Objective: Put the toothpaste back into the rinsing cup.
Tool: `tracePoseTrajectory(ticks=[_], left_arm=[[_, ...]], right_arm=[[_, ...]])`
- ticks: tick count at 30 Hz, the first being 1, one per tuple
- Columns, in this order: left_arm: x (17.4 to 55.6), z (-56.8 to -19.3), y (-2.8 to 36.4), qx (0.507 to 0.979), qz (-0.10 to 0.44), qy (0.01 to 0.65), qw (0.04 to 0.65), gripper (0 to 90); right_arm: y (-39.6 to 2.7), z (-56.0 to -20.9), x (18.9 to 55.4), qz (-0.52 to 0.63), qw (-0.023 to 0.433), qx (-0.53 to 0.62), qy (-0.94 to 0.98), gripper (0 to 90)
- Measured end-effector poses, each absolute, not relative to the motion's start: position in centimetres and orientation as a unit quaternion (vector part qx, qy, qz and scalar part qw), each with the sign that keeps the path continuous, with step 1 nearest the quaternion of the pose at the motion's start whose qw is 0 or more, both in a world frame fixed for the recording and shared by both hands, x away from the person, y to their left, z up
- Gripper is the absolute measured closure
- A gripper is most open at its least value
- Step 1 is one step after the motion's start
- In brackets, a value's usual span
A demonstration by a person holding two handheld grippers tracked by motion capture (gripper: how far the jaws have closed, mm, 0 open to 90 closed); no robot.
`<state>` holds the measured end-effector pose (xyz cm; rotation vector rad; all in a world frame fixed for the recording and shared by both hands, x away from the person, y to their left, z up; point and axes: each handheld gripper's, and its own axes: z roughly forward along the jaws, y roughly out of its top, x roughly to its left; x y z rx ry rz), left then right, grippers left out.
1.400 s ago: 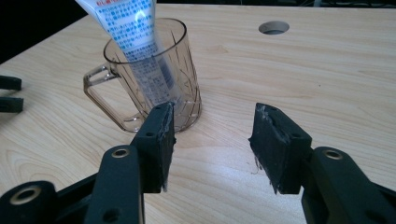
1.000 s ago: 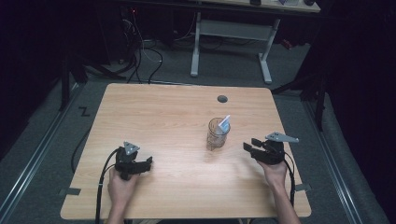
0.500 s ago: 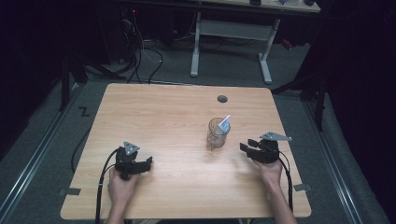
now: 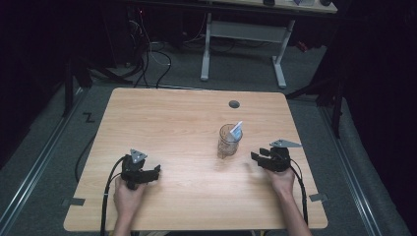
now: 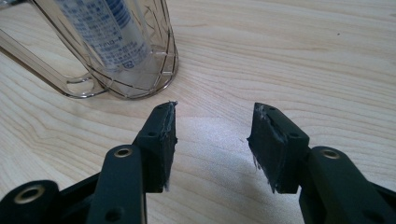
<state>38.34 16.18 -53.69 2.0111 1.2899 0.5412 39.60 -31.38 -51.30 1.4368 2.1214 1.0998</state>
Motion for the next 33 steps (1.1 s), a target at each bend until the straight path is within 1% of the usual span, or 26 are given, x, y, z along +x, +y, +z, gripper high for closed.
tracePoseTrajectory(ticks=[13,25,33], left_arm=[[38.3,-53.7,16.2,0.772,0.208,0.495,0.339,17.5],[38.3,-53.7,16.2,0.772,0.208,0.495,0.339,17.4],[38.3,-53.7,16.2,0.772,0.208,0.495,0.339,17.4]], right_arm=[[-31.0,-52.2,40.2,0.369,0.182,0.511,0.755,50.5],[-31.1,-52.5,40.5,0.352,0.197,0.514,0.757,50.2],[-31.0,-52.8,40.6,0.346,0.197,0.515,0.759,50.1]])
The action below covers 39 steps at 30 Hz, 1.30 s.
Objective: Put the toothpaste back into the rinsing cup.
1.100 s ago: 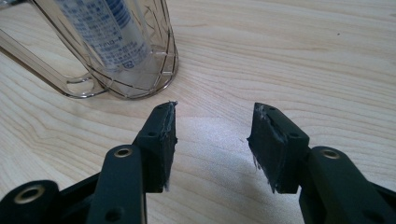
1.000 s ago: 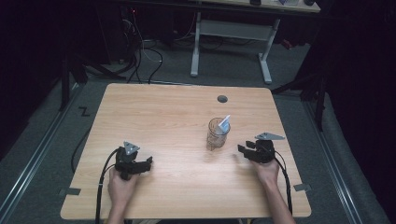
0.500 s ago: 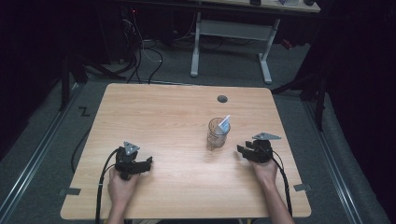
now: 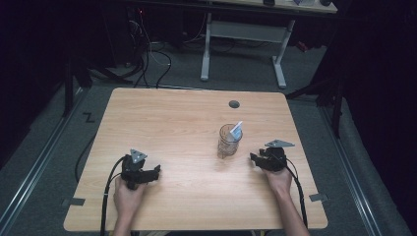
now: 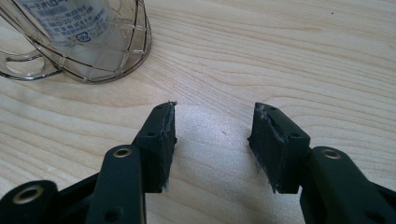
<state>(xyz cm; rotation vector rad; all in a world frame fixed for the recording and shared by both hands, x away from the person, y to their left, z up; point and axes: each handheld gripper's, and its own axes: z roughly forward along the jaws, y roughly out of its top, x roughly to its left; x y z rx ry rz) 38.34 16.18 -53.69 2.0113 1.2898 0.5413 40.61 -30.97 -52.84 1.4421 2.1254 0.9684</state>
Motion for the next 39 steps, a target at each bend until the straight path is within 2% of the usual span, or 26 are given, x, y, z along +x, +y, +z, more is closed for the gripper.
tracePoseTrajectory(ticks=[22,32,39], left_arm=[[38.34,-53.69,16.18,0.772,0.208,0.495,0.339,17.5],[38.34,-53.69,16.18,0.772,0.208,0.495,0.339,17.5],[38.34,-53.69,16.18,0.772,0.208,0.495,0.339,17.5]], right_arm=[[-30.22,-53.07,40.43,0.330,0.225,0.497,0.771,45.8],[-30.22,-53.08,40.37,0.328,0.224,0.497,0.772,40.7],[-30.21,-53.08,40.36,0.328,0.224,0.497,0.772,40.4]])
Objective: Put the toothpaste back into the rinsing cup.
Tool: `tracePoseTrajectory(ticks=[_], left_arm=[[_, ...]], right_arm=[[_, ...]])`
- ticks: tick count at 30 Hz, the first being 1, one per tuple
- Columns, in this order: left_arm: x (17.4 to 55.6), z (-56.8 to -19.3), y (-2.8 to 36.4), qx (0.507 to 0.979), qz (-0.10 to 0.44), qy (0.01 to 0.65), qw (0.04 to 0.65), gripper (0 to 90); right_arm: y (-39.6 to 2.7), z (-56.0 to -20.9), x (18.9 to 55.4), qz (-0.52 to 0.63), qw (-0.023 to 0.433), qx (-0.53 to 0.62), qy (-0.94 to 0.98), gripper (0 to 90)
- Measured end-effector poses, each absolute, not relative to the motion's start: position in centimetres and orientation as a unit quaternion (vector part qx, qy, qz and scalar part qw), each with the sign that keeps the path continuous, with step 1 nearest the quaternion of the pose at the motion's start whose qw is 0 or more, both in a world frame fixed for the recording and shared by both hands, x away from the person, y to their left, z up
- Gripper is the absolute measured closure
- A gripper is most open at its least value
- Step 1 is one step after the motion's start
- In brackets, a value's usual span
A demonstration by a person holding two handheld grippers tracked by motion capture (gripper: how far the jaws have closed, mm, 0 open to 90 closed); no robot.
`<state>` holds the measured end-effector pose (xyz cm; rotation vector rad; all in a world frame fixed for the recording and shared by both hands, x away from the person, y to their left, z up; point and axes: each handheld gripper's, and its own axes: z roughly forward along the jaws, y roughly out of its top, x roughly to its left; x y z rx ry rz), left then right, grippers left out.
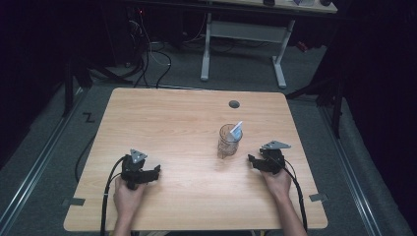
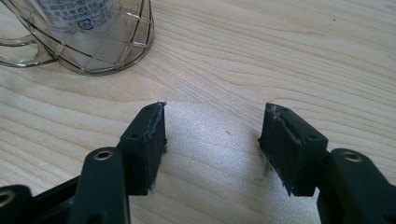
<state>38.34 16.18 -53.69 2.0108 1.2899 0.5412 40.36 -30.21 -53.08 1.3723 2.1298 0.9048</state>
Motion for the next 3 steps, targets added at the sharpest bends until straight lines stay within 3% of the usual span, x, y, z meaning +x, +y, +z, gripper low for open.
tracePoseTrajectory(ticks=[3], left_arm=[[38.34,-53.69,16.18,0.772,0.208,0.495,0.339,17.5]], right_arm=[[-30.18,-53.08,40.33,0.327,0.224,0.497,0.771,40.4]])
